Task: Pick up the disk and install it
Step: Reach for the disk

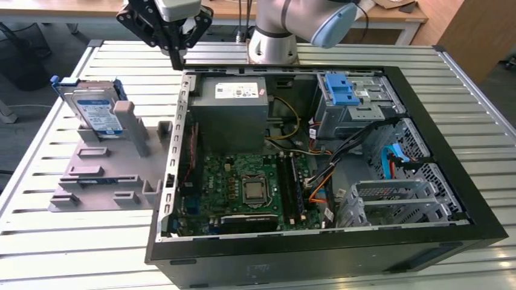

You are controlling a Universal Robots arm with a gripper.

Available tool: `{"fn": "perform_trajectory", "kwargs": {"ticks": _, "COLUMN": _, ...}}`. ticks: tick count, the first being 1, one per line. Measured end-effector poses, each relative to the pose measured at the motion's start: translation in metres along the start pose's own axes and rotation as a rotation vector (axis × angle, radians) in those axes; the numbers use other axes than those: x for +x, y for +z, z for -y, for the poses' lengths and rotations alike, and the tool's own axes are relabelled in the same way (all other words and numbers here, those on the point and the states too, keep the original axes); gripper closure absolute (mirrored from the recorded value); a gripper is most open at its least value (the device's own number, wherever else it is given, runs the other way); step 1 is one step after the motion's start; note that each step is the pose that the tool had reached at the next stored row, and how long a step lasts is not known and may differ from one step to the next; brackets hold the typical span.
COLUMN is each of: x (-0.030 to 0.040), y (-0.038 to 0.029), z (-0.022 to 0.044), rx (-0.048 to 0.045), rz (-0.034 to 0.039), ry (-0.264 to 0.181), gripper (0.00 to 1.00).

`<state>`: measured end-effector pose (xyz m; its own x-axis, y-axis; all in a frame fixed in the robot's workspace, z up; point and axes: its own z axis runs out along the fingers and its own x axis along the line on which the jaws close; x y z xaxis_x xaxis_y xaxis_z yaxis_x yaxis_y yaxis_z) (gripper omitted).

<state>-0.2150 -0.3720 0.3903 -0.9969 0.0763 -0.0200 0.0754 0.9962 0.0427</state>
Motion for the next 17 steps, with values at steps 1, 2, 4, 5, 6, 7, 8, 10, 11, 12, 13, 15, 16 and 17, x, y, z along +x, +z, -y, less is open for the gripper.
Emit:
{"fn": "perform_trajectory", "kwargs": {"ticks": 1, "x": 0.0013, "y": 0.0001, "z": -0.0004, "rx": 0.0, "rz": 0.0, "ry": 0.0, "gripper": 0.89}}
{"fn": "perform_trajectory", "kwargs": {"ticks": 2, "x": 0.0027, "y": 0.0002, "z": -0.0007, "rx": 0.0, "rz": 0.0, "ry": 0.0, "gripper": 0.89}}
{"fn": "perform_trajectory", "kwargs": {"ticks": 4, "x": 0.0059, "y": 0.0003, "z": -0.0011, "rx": 0.0, "rz": -0.0001, "ry": 0.0, "gripper": 0.89}}
{"fn": "perform_trajectory", "kwargs": {"ticks": 5, "x": 0.0078, "y": 0.0003, "z": -0.0011, "rx": 0.0, "rz": -0.0001, "ry": 0.0, "gripper": 0.89}}
{"fn": "perform_trajectory", "kwargs": {"ticks": 6, "x": 0.01, "y": 0.0004, "z": -0.0011, "rx": -0.0001, "rz": -0.0001, "ry": 0.0, "gripper": 0.89}}
{"fn": "perform_trajectory", "kwargs": {"ticks": 7, "x": 0.0121, "y": 0.0004, "z": -0.001, "rx": 0.0, "rz": -0.0002, "ry": 0.0, "gripper": 0.89}}
{"fn": "perform_trajectory", "kwargs": {"ticks": 8, "x": 0.0141, "y": 0.0004, "z": -0.0009, "rx": 0.0, "rz": -0.0002, "ry": 0.0, "gripper": 0.89}}
{"fn": "perform_trajectory", "kwargs": {"ticks": 10, "x": 0.018, "y": 0.0004, "z": -0.0007, "rx": 0.0, "rz": -0.0003, "ry": 0.0, "gripper": 0.89}}
{"fn": "perform_trajectory", "kwargs": {"ticks": 11, "x": 0.0193, "y": 0.0004, "z": -0.0006, "rx": 0.0, "rz": -0.0002, "ry": 0.0, "gripper": 0.89}}
{"fn": "perform_trajectory", "kwargs": {"ticks": 12, "x": 0.02, "y": 0.0004, "z": -0.0006, "rx": 0.0, "rz": -0.0002, "ry": 0.0, "gripper": 0.89}}
{"fn": "perform_trajectory", "kwargs": {"ticks": 13, "x": 0.0201, "y": 0.0004, "z": -0.0006, "rx": 0.0, "rz": -0.0002, "ry": 0.0, "gripper": 0.89}}
{"fn": "perform_trajectory", "kwargs": {"ticks": 15, "x": 0.0202, "y": 0.0004, "z": -0.0006, "rx": 0.0, "rz": -0.0002, "ry": 0.0, "gripper": 0.89}}
{"fn": "perform_trajectory", "kwargs": {"ticks": 16, "x": 0.0202, "y": 0.0004, "z": -0.0005, "rx": 0.0, "rz": -0.0003, "ry": 0.0, "gripper": 0.89}}
{"fn": "perform_trajectory", "kwargs": {"ticks": 17, "x": 0.0202, "y": 0.0004, "z": -0.0005, "rx": 0.0, "rz": -0.0003, "ry": 0.0, "gripper": 0.89}}
